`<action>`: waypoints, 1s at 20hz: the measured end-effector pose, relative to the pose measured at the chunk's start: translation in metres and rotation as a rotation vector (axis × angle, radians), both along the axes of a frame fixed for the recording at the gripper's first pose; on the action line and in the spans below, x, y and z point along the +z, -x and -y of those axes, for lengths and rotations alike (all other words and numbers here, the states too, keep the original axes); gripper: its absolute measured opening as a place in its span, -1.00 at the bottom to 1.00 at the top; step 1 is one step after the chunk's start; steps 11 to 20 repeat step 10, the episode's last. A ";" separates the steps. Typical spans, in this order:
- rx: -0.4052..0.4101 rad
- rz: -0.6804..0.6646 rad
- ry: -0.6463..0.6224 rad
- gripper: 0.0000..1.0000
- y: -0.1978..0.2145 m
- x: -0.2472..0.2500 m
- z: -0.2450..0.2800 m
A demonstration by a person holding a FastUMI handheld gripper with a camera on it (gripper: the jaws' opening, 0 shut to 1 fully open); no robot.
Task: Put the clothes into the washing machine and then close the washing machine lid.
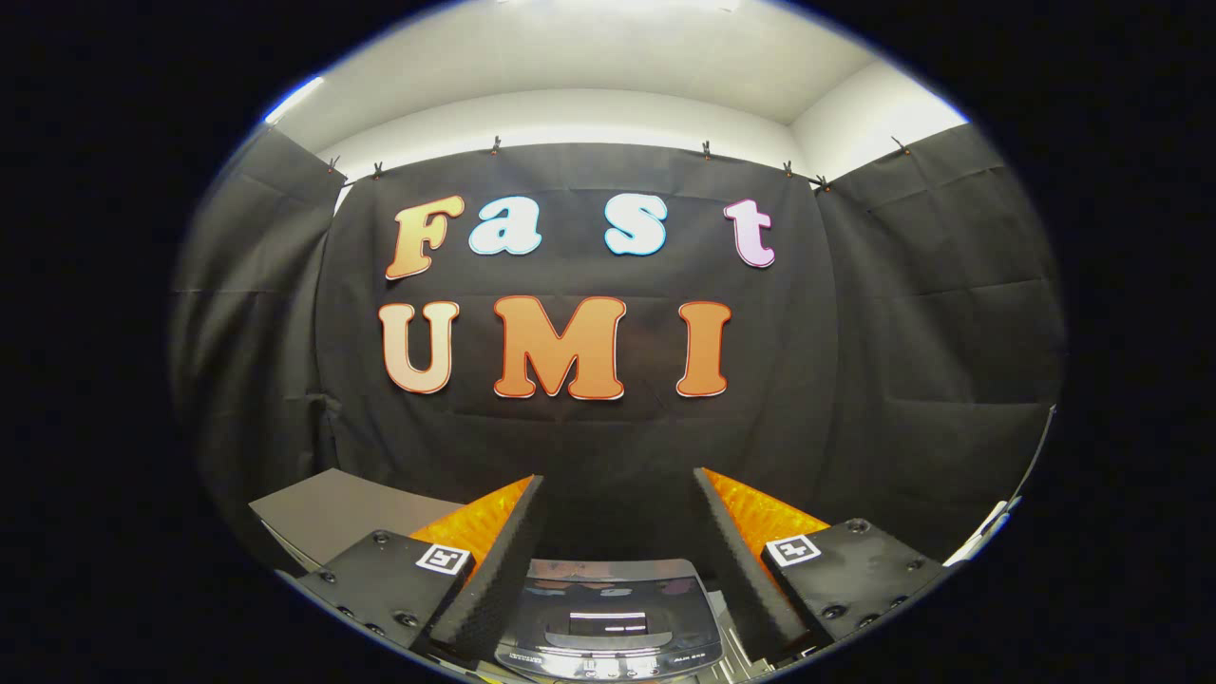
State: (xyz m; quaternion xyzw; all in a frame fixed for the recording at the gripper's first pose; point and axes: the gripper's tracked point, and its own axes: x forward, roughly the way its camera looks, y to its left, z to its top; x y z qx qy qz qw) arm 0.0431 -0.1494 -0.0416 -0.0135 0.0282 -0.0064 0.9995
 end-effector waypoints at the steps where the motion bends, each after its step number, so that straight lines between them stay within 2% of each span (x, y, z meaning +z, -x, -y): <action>1: 0.000 0.000 -0.005 0.95 0.001 0.000 0.001; 20: 0.000 0.002 -0.012 0.95 0.007 0.001 0.000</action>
